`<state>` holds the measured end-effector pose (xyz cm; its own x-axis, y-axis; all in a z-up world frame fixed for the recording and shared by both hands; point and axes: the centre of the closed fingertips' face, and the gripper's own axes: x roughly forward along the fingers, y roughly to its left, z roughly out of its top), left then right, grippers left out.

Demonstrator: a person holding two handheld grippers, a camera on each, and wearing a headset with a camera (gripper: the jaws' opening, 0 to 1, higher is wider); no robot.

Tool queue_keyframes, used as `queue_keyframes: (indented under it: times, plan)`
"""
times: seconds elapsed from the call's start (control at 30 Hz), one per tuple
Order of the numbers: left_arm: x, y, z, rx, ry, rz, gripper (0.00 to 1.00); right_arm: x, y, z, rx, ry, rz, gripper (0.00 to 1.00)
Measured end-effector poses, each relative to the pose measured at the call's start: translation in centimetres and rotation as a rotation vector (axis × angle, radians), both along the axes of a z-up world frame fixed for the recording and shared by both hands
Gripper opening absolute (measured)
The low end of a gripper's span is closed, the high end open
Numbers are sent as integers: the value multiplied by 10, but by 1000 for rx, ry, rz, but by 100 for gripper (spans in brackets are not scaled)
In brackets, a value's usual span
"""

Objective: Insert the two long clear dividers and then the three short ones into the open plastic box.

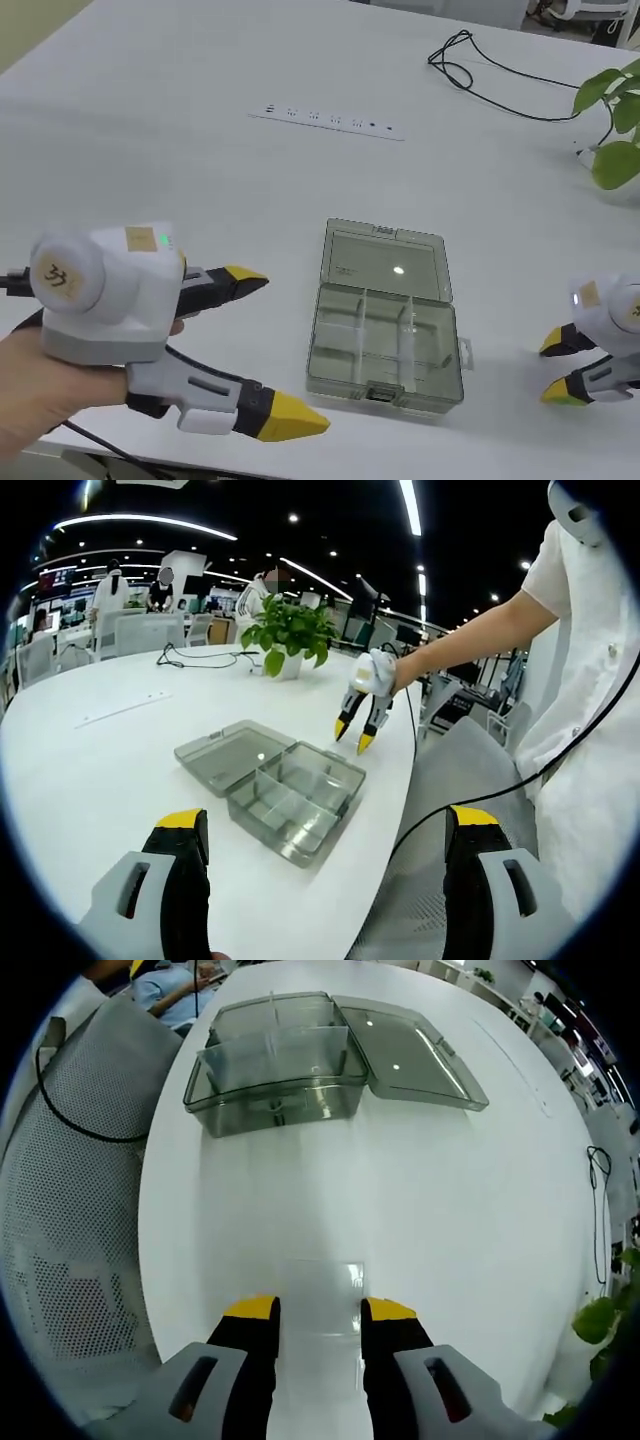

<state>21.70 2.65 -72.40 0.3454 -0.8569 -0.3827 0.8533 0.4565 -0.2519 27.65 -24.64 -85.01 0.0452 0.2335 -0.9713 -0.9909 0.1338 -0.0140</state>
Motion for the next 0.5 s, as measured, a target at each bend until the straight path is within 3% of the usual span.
queue_keyframes:
  times: [0.27, 0.5]
  plan:
    - [-1, 1, 2, 3, -3, -2, 100, -6, 2, 4, -13, -19, 7, 33]
    - [-1, 1, 4, 7, -8, -10, 100, -7, 10, 24, 38, -60, -27, 33]
